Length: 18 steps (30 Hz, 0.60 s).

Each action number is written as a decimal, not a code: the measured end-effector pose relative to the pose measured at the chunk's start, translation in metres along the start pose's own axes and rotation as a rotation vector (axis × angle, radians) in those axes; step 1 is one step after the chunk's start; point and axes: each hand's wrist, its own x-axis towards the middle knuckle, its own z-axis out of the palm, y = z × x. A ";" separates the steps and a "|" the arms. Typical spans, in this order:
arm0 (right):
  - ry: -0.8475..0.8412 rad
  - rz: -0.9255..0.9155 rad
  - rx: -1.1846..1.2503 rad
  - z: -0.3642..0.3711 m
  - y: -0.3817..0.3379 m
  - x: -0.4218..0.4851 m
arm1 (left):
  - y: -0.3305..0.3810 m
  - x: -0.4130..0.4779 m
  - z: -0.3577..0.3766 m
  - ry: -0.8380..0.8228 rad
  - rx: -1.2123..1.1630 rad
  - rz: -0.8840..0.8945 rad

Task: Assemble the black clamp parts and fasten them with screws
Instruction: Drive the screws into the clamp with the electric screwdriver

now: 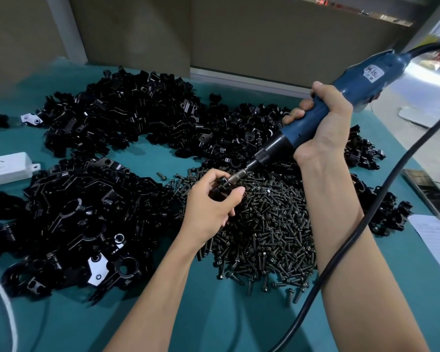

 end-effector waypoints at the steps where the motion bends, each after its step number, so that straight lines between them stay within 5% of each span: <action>1: -0.001 0.001 0.001 0.001 0.001 0.000 | 0.000 0.000 0.000 0.013 0.000 0.000; 18: -0.048 -0.013 -0.028 0.009 0.008 -0.001 | 0.002 0.000 0.000 0.104 0.043 0.026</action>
